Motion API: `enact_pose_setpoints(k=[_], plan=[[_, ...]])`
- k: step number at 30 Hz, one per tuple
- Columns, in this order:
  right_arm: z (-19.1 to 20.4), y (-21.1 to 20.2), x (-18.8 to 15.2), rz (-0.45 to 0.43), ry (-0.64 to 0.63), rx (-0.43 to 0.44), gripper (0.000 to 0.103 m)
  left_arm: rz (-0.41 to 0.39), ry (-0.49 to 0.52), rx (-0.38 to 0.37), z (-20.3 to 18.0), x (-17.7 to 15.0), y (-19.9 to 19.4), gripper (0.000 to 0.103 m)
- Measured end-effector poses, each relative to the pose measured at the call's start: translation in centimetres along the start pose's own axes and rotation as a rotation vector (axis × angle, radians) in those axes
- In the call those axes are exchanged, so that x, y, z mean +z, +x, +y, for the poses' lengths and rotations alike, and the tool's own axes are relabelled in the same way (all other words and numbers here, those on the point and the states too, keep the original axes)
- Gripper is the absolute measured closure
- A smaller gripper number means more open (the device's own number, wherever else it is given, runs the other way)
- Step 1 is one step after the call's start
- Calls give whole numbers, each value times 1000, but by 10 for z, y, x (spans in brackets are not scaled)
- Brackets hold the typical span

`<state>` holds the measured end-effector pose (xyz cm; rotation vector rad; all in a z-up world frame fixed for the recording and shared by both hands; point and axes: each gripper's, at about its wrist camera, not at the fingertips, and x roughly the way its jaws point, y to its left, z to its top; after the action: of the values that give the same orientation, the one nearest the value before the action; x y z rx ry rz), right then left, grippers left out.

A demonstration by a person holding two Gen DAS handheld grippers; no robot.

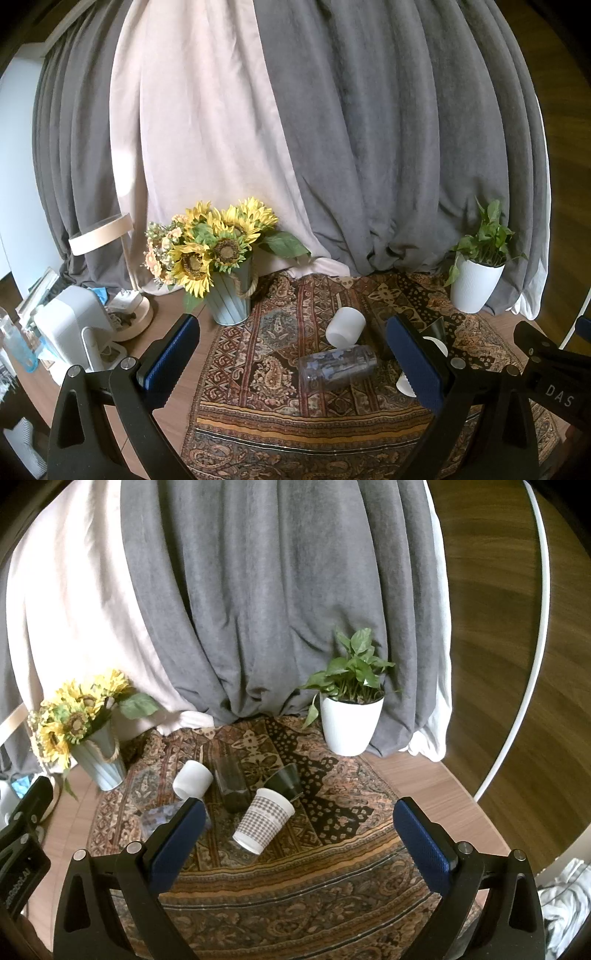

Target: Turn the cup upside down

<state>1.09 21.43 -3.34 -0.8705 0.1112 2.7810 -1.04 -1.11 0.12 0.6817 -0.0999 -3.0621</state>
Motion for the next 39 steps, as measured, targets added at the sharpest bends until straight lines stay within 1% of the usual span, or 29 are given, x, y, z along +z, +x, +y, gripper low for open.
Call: enact_pose_setpoints(k=[19,29,39], plan=[[3,1,1,0,-2,1,1,1,2,-3,-2,3,4,0],[5,10,2,5,-6,-8,1,4,4,-6,-3,6,11,0],[12,25,3,33,-20,-13,1,35,18,-16,-3,4,33,0]])
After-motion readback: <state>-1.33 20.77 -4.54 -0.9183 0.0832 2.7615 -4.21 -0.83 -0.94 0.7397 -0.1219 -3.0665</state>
